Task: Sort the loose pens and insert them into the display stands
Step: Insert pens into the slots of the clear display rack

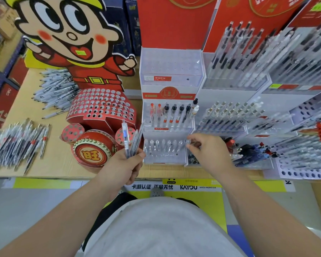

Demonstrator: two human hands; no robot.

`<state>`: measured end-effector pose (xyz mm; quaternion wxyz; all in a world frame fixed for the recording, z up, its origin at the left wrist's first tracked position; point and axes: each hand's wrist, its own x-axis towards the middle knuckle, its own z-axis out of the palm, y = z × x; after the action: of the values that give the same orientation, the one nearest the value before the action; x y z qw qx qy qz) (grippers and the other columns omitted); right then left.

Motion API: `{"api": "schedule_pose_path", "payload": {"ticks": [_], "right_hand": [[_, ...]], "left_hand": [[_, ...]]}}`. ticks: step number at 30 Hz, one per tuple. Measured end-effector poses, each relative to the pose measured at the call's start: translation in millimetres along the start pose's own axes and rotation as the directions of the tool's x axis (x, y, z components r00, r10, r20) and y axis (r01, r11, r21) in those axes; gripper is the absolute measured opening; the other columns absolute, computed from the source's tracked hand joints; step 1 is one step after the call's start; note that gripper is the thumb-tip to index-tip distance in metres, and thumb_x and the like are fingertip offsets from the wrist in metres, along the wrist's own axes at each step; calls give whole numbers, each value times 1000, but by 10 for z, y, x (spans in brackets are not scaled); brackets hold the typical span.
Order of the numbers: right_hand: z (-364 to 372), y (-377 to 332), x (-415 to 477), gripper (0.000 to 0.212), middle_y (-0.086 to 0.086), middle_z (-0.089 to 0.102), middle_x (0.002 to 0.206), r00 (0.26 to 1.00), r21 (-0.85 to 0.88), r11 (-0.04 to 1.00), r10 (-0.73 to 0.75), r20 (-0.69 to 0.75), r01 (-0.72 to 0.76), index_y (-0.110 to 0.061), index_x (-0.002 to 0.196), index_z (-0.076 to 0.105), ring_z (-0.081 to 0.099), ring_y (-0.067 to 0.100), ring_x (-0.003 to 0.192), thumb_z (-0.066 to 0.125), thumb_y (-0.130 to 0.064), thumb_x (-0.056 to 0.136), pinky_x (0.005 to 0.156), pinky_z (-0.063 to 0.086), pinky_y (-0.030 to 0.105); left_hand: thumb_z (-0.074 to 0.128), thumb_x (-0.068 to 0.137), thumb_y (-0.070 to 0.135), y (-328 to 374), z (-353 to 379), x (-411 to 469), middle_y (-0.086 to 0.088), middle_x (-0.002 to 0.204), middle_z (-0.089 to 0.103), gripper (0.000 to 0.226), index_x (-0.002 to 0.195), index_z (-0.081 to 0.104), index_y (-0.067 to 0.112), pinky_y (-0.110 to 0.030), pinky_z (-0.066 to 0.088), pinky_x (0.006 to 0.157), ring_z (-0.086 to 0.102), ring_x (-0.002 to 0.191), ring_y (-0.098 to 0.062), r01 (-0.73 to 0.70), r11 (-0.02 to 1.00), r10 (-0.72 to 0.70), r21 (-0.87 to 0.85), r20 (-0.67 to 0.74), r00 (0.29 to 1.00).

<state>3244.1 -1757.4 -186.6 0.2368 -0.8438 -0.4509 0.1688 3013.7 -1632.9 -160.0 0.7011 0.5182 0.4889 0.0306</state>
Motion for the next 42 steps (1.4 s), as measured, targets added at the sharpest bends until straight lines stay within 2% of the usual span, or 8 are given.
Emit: {"api": "schedule_pose_path", "payload": {"ticks": [15, 18, 21, 24, 27, 30, 35, 42], "right_hand": [[89, -34, 76, 28, -5, 76, 99, 996, -215, 976, 38, 80, -20, -23, 117, 71, 71, 19, 94, 70, -34, 91, 79, 59, 38], [-11, -90, 15, 37, -7, 75, 96, 1000, -121, 992, 24, -4, -24, -22, 122, 69, 70, 14, 88, 73, -38, 89, 78, 58, 35], [-183, -299, -60, 24, -14, 71, 84, 995, 167, 984, 78, -66, -66, -23, 106, 74, 64, -1, 73, 74, -39, 88, 72, 54, 22], [-348, -625, -113, 16, -6, 73, 84, 980, 558, 806, 142, 138, -196, -27, 99, 74, 67, 3, 75, 75, -36, 86, 69, 53, 16], [-380, -876, -181, 7, 0, 75, 82, 962, 742, 625, 60, 265, -243, -20, 95, 73, 66, 11, 70, 73, -24, 88, 63, 52, 20], [-323, -961, -243, 9, -4, 67, 67, 971, 795, 567, 32, 239, -214, -16, 81, 72, 60, 8, 64, 71, -15, 91, 58, 47, 22], [-355, -943, -250, 6, -7, 71, 73, 974, 857, 463, 101, 202, -226, -13, 92, 73, 64, 10, 66, 69, -10, 91, 58, 48, 22], [-461, -878, -187, 14, 13, 74, 80, 956, 931, 270, 231, 184, -244, -10, 89, 68, 73, 24, 75, 69, 4, 86, 67, 60, 29]], "left_hand": [[53, 104, 22, 75, 9, -69, -7, 72, 43, 13, 96, 58, 13, -29, 25, 50, 33, 56, -17, -53, 996, 45, 77, 107, 993], [52, 105, 20, 115, 8, -126, -4, 69, 45, 13, 104, 61, 11, -29, 25, 50, 32, 57, -18, -55, 996, 45, 68, 136, 990], [51, 105, 20, 187, 23, -194, -3, 70, 48, 16, 111, 65, 13, -26, 26, 49, 35, 55, -15, -51, 997, 39, 63, 175, 984], [51, 105, 19, 266, 64, -266, -2, 70, 51, 17, 111, 66, 14, -24, 28, 48, 38, 54, -14, -68, 996, 52, 58, 239, 970], [52, 104, 19, 323, 107, -322, -3, 71, 53, 18, 106, 69, 17, -24, 27, 46, 38, 54, -15, -93, 993, 65, 78, 301, 951], [56, 102, 22, 356, 119, -363, -5, 73, 55, 14, 104, 70, 18, -25, 26, 48, 39, 54, -16, -99, 992, 66, 76, 348, 935], [50, 105, 20, 370, 59, -377, -9, 77, 61, 22, 115, 68, 13, -26, 32, 44, 46, 53, -20, -104, 994, 86, 41, 316, 945], [48, 106, 20, 315, -186, -331, -9, 82, 67, 27, 106, 75, 22, -27, 23, 50, 37, 49, -17, -129, 989, 137, -67, 134, 981]]}}
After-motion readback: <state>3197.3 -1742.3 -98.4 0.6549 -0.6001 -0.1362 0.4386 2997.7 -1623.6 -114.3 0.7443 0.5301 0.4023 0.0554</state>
